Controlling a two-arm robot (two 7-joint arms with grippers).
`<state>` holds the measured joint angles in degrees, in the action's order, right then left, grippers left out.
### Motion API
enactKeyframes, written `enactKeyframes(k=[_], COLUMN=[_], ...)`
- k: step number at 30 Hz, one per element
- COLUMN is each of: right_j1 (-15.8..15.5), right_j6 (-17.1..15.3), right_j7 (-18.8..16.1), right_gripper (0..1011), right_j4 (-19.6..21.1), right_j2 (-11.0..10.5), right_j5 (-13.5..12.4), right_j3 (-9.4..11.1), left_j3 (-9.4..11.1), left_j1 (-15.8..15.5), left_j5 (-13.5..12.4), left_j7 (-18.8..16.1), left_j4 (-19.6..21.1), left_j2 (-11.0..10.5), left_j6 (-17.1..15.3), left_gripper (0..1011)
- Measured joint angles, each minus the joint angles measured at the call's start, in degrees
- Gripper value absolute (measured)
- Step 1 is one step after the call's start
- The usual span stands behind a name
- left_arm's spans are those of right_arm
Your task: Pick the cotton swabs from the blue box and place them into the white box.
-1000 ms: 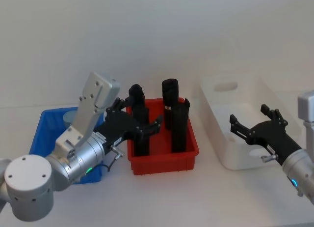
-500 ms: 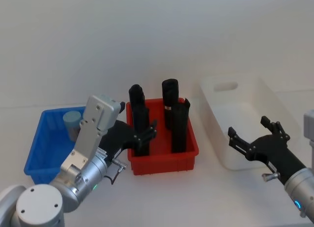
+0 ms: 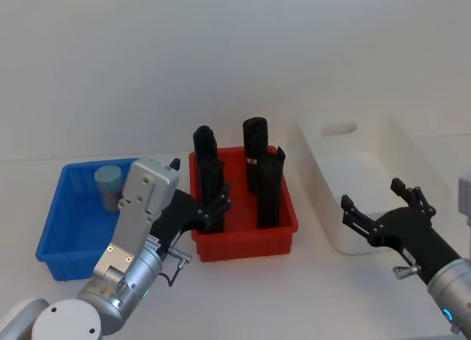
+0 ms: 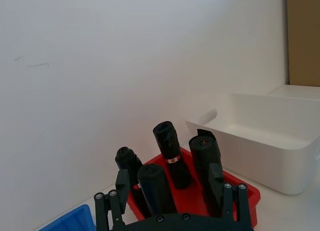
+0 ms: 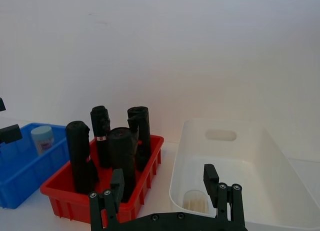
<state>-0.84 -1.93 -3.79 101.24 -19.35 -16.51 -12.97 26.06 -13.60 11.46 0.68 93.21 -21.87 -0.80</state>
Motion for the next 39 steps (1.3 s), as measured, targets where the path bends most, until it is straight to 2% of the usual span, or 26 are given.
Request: enactKeyframes(k=[25, 31, 39], right_j1=[0.1, 1.07, 4.11], right_j6=[-0.02, 0.55, 2.02], right_j7=[-0.19, -1.48, -5.14], right_gripper=[1002, 1002, 1001], right_j4=[-0.18, -1.62, -5.95], right_j2=[0.06, 0.35, 1.32], right_j5=[0.13, 0.66, 1.91], right_j3=[0.03, 0.06, 0.03], left_j3=[-0.04, -0.04, -0.04], left_j1=[0.01, 0.01, 0.01], left_j5=[0.02, 0.02, 0.03], left_j7=[-0.07, -0.06, -0.06], left_j4=[-0.03, -0.04, -0.04], left_j2=[-0.02, -0.02, -0.02], left_j6=[0.01, 0.0, 0.0], left_gripper=[1004, 1004, 1004])
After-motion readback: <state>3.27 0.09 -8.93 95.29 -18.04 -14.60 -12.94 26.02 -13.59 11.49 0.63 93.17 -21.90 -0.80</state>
